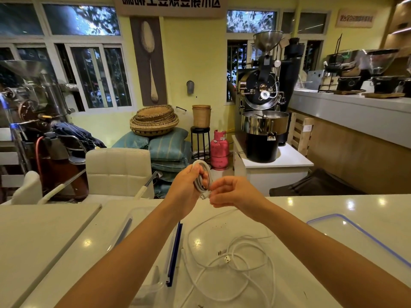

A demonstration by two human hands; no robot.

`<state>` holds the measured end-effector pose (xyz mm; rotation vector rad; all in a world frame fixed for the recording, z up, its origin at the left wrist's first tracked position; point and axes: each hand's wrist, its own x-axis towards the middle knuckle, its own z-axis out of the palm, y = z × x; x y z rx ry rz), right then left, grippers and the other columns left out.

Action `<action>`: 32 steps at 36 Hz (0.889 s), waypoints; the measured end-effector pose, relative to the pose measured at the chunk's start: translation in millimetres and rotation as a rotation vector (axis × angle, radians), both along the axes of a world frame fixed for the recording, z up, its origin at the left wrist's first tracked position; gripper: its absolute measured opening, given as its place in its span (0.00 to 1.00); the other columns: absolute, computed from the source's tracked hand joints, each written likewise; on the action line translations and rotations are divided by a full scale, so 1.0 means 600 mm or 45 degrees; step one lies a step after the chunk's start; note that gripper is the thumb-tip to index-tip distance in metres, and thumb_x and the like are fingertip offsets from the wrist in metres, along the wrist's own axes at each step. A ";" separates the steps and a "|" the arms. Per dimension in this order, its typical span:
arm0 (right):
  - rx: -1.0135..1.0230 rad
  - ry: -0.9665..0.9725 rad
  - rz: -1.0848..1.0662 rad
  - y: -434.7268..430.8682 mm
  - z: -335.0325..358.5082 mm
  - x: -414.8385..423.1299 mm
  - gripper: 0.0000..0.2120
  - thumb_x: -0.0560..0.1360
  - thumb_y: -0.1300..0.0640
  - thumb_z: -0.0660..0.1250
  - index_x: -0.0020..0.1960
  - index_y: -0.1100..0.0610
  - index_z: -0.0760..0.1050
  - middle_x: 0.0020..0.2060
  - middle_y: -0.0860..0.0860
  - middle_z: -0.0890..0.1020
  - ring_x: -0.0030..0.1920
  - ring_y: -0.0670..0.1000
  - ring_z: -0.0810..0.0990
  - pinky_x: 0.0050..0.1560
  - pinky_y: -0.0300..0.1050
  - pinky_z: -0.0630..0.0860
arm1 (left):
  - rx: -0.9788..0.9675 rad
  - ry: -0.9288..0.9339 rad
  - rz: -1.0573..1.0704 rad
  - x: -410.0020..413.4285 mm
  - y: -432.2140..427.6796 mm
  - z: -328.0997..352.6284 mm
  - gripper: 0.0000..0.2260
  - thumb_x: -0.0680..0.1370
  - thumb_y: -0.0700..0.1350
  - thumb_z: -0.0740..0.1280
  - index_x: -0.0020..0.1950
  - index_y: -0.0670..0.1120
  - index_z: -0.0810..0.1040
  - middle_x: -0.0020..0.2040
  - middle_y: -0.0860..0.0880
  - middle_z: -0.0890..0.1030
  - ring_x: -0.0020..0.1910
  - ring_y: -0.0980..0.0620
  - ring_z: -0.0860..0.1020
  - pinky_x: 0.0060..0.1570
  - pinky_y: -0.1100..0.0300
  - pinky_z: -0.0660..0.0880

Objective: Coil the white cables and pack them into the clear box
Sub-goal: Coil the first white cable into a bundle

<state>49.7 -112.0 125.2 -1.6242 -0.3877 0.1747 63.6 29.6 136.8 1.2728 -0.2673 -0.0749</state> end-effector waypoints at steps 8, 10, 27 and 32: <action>-0.381 -0.463 -0.191 0.020 -0.013 0.009 0.07 0.69 0.68 0.71 0.42 0.59 0.76 0.31 0.46 0.76 0.27 0.38 0.76 0.30 0.29 0.75 | -0.038 0.076 0.049 0.001 0.003 -0.007 0.17 0.82 0.44 0.51 0.37 0.42 0.70 0.34 0.44 0.70 0.34 0.50 0.69 0.40 0.58 0.69; -0.462 -0.563 -0.242 0.022 -0.017 0.012 0.08 0.69 0.65 0.71 0.47 0.64 0.77 0.32 0.45 0.74 0.31 0.41 0.74 0.33 0.30 0.72 | -0.012 0.080 0.054 0.002 0.003 -0.009 0.16 0.82 0.45 0.51 0.37 0.42 0.70 0.34 0.44 0.70 0.34 0.51 0.70 0.39 0.59 0.70; 0.094 -0.202 -0.225 0.015 -0.007 0.014 0.10 0.73 0.66 0.66 0.33 0.60 0.75 0.44 0.48 0.81 0.46 0.42 0.80 0.46 0.31 0.78 | 0.109 -0.066 0.027 -0.017 -0.017 -0.013 0.15 0.82 0.44 0.51 0.44 0.45 0.77 0.41 0.46 0.79 0.41 0.53 0.76 0.47 0.59 0.73; 0.255 -0.077 -0.228 0.022 -0.002 0.015 0.08 0.73 0.66 0.64 0.36 0.63 0.75 0.38 0.53 0.81 0.41 0.48 0.81 0.44 0.35 0.80 | 0.128 -0.086 0.070 -0.017 -0.017 -0.011 0.14 0.81 0.44 0.52 0.46 0.45 0.76 0.45 0.44 0.79 0.47 0.49 0.76 0.49 0.58 0.73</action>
